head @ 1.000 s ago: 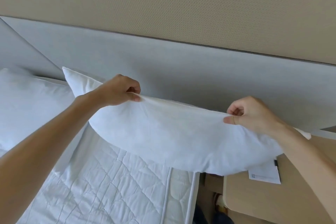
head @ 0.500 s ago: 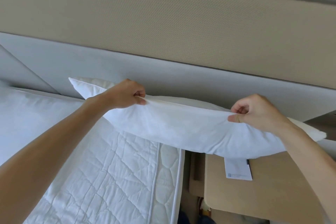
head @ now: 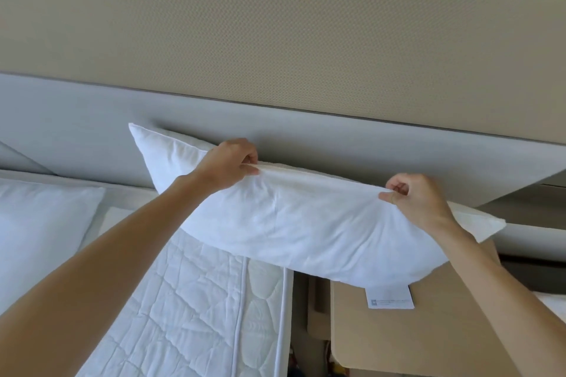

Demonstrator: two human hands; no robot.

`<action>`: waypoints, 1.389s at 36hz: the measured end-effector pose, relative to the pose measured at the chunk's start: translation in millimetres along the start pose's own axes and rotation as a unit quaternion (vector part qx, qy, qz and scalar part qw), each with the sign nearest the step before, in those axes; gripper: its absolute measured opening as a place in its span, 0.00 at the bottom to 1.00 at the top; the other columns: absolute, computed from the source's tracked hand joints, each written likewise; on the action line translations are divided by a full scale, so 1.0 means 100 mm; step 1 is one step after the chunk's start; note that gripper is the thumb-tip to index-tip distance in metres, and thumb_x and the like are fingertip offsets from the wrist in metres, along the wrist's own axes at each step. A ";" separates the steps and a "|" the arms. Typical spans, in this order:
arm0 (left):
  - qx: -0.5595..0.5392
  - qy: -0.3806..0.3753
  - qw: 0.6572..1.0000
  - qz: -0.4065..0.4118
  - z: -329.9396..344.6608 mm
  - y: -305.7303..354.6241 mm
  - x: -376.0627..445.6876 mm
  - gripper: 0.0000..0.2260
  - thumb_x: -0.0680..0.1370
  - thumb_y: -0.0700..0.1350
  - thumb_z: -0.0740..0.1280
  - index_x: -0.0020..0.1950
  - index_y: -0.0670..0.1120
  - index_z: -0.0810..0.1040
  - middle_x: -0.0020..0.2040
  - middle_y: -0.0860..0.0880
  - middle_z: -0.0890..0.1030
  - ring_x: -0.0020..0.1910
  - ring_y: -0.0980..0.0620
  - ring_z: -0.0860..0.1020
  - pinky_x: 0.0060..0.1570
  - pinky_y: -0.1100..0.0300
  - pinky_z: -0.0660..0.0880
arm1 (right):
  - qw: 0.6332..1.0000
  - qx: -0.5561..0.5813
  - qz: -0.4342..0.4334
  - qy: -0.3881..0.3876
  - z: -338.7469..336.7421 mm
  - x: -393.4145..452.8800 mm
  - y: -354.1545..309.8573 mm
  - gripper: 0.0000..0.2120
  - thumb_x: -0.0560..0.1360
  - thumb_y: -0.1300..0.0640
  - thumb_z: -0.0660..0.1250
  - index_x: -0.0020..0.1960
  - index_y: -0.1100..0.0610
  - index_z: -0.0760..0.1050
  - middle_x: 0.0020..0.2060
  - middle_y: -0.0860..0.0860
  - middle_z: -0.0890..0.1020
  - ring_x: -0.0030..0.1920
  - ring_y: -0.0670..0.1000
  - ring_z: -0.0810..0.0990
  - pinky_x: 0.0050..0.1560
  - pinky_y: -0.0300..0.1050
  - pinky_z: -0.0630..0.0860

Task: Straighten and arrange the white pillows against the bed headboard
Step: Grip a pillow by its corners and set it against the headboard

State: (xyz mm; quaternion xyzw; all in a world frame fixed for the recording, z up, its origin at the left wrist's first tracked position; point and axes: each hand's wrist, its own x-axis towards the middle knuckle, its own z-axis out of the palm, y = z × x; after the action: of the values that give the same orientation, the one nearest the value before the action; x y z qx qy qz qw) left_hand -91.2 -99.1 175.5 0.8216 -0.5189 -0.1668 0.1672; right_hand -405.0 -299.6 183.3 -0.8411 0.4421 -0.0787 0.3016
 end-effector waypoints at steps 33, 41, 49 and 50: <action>0.067 -0.105 0.986 -0.109 -0.57 -0.63 0.15 0.11 0.76 0.45 0.70 0.38 0.53 0.69 0.37 0.54 0.73 0.41 0.49 0.73 0.34 0.58 0.64 | 0.986 -0.112 -0.081 0.090 0.06 0.51 0.17 0.10 0.74 0.59 0.73 0.37 0.53 0.74 0.35 0.47 0.77 0.40 0.55 0.76 0.38 0.51 0.75; 0.064 -0.027 0.995 -0.076 -0.52 -0.85 0.02 0.07 0.72 0.49 0.74 0.46 0.49 0.80 0.45 0.52 0.79 0.48 0.51 0.77 0.53 0.53 0.74 | 0.960 -0.181 -0.133 0.169 0.33 0.40 0.32 0.07 0.72 0.60 0.74 0.40 0.59 0.76 0.39 0.54 0.76 0.40 0.61 0.76 0.35 0.47 0.67; 0.171 -0.010 0.982 -0.079 -0.74 -1.05 -0.09 0.06 0.72 0.45 0.73 0.47 0.48 0.80 0.45 0.53 0.75 0.49 0.47 0.76 0.48 0.56 0.70 | 0.945 -0.230 -0.225 0.061 0.49 0.33 0.07 0.15 0.71 0.51 0.75 0.52 0.57 0.78 0.44 0.52 0.81 0.46 0.60 0.81 0.40 0.50 0.75; 0.181 -0.005 0.981 -0.075 -0.73 -1.03 -0.08 0.04 0.74 0.43 0.71 0.47 0.47 0.80 0.45 0.52 0.76 0.48 0.46 0.76 0.47 0.56 0.71 | 0.946 -0.246 -0.210 0.036 0.51 0.36 0.05 0.10 0.71 0.52 0.75 0.48 0.55 0.78 0.41 0.49 0.80 0.44 0.58 0.81 0.36 0.47 0.74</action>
State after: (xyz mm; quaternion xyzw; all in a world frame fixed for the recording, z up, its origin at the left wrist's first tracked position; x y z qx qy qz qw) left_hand 20.0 -42.3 195.2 0.8741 -0.4779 -0.0865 0.0003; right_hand -366.8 -307.8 134.2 -0.9595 0.2714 -0.0596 0.0460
